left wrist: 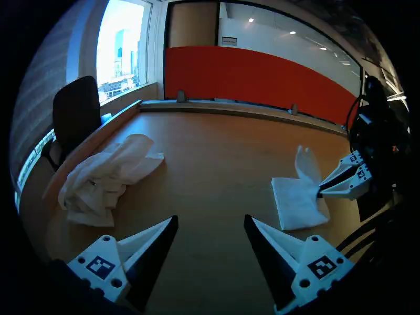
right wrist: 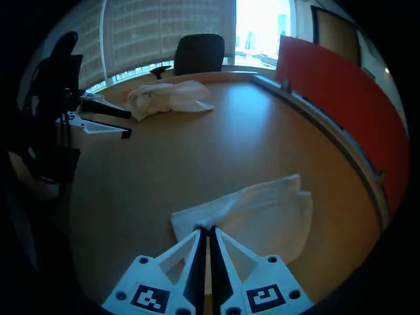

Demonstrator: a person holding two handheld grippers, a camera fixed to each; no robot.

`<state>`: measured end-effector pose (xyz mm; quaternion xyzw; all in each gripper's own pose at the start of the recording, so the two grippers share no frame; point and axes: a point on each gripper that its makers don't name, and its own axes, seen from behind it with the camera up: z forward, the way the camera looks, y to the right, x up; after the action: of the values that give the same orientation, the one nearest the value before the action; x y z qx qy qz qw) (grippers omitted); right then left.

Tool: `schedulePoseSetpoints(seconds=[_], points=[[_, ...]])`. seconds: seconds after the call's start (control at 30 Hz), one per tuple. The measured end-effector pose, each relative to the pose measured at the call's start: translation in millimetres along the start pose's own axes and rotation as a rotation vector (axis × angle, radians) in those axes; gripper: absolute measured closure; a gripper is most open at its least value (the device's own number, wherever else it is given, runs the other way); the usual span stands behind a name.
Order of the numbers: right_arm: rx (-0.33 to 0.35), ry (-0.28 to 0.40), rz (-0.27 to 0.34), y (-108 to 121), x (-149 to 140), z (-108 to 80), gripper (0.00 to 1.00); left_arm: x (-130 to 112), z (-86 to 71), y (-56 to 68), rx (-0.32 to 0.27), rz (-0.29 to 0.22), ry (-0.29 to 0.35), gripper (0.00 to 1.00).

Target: Fold towel

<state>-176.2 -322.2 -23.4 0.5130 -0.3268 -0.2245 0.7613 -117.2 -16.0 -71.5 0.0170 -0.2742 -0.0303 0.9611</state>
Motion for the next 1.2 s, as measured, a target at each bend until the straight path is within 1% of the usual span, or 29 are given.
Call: schedulePoseSetpoints(seconds=[0.1,0.2,0.4,0.57,0.63,0.73,0.77,0.87,0.9,0.97,1.2], points=[[0.02,-0.021,0.015,-6.6,-5.8,14.5,0.94,-2.1,-1.6,-1.3,0.002,-0.007,-0.002,0.07],[0.026,-0.037,0.027,-9.3,-10.1,22.3,0.94,-4.2,-2.6,-3.8,0.005,-0.01,-0.004,0.07],[0.026,-0.042,0.046,-9.2,-10.7,24.7,0.94,-6.3,-3.0,-8.4,0.009,-0.019,-0.007,0.07],[0.022,-0.044,0.043,-7.9,-10.1,23.4,0.92,-5.7,-2.3,-9.5,0.007,-0.018,-0.007,0.07],[0.022,-0.045,0.041,-8.0,-10.3,22.6,0.87,-5.2,-2.1,-9.4,0.007,-0.017,-0.007,0.07],[0.024,-0.045,0.04,-8.6,-10.6,20.7,0.74,-4.8,-1.8,-9.3,0.006,-0.016,-0.007,0.07],[0.025,-0.044,0.04,-8.9,-10.7,20.0,0.68,-4.8,-1.8,-9.3,0.006,-0.016,-0.007,0.07],[0.024,-0.041,0.04,-8.8,-11.1,17.6,0.44,-4.6,-1.9,-9.4,0.006,-0.018,-0.006,0.07],[0.023,-0.04,0.04,-8.5,-11.3,16.7,0.38,-4.6,-2.0,-9.5,0.006,-0.018,-0.006,0.07],[0.022,-0.037,0.042,-8.1,-11.9,15.0,0.35,-4.2,-2.1,-9.2,0.005,-0.018,-0.005,0.07],[0.011,-0.028,0.055,-5.7,-12.6,7.7,0.31,-3.4,-2.5,-8.3,0.004,-0.013,-0.004,0.07]])
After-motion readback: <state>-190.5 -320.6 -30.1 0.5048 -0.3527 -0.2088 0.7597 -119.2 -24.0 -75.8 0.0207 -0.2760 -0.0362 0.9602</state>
